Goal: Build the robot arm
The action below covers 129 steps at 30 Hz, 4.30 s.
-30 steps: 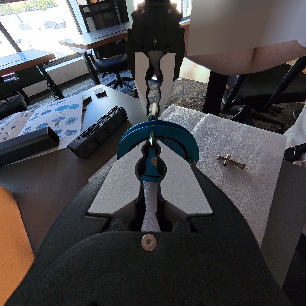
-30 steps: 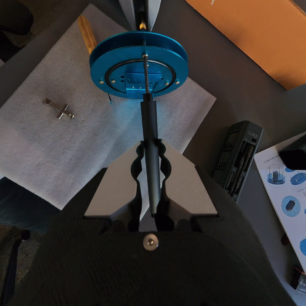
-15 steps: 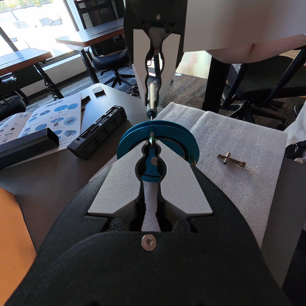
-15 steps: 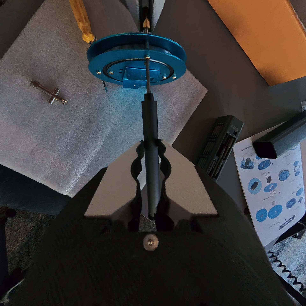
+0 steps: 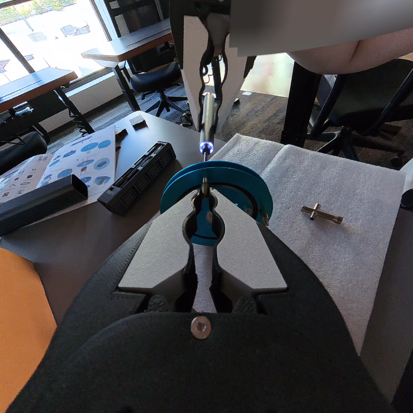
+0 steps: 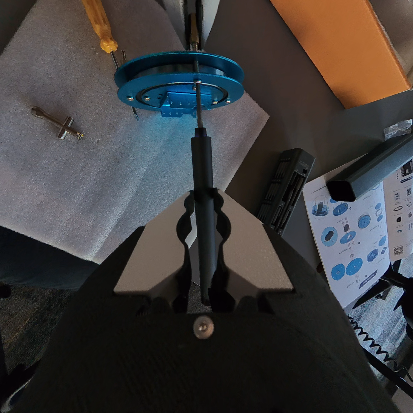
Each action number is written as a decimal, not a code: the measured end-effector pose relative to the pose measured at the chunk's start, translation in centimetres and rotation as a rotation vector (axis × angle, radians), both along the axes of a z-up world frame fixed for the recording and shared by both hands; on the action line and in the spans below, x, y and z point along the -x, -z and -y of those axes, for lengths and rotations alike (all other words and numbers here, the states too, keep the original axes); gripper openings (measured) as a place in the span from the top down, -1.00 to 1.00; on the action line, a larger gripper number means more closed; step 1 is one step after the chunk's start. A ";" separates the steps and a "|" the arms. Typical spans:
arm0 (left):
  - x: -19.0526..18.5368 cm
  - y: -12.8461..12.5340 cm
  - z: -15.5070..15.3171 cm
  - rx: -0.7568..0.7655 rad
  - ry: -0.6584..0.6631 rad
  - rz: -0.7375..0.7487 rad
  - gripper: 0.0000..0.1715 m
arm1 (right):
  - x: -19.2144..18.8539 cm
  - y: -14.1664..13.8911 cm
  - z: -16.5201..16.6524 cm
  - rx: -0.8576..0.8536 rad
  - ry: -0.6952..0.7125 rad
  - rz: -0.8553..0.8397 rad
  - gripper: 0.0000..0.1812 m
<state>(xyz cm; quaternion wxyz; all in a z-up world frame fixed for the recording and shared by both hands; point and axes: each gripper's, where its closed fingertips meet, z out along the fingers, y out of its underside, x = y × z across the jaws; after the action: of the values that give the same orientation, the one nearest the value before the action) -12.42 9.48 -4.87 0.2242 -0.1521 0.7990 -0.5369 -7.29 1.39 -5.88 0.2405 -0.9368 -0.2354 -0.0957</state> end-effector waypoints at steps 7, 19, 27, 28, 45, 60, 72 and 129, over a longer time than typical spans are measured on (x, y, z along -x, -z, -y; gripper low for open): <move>0.0 0.0 0.0 -0.050 -0.003 0.042 0.96 | 0.5 -0.2 0.2 -0.007 -0.006 -0.019 0.83; -0.1 0.2 0.2 -0.100 -0.010 0.061 0.96 | 0.2 -0.2 0.1 -0.028 -0.010 0.010 0.83; 0.0 0.2 0.3 -0.106 -0.004 0.044 0.96 | 0.1 -0.4 0.2 -0.037 -0.020 0.051 0.83; 0.0 0.1 0.3 -0.102 -0.003 0.045 0.96 | 0.1 -0.4 0.2 -0.035 -0.019 0.046 0.83; -0.2 0.2 0.6 -0.205 -0.056 0.120 0.96 | -0.8 -0.4 0.0 -0.066 -0.135 0.034 0.83; 0.5 0.4 -1.4 -0.170 -0.136 0.122 0.96 | 0.5 -0.9 -1.9 -0.149 -0.195 -0.051 0.83; 2.6 1.7 -4.6 0.019 -0.227 0.101 0.96 | 2.0 -1.3 -5.9 -0.029 -0.280 0.006 0.83; 1.8 1.0 -2.9 0.027 -0.133 0.119 0.96 | 1.9 -0.9 -3.5 0.194 -0.153 -0.357 0.84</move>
<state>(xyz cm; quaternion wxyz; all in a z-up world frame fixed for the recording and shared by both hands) -14.22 12.43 -5.85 0.3043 -0.1757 0.7650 -0.5397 -9.17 4.87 -4.98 0.1936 -0.9370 -0.2678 0.1132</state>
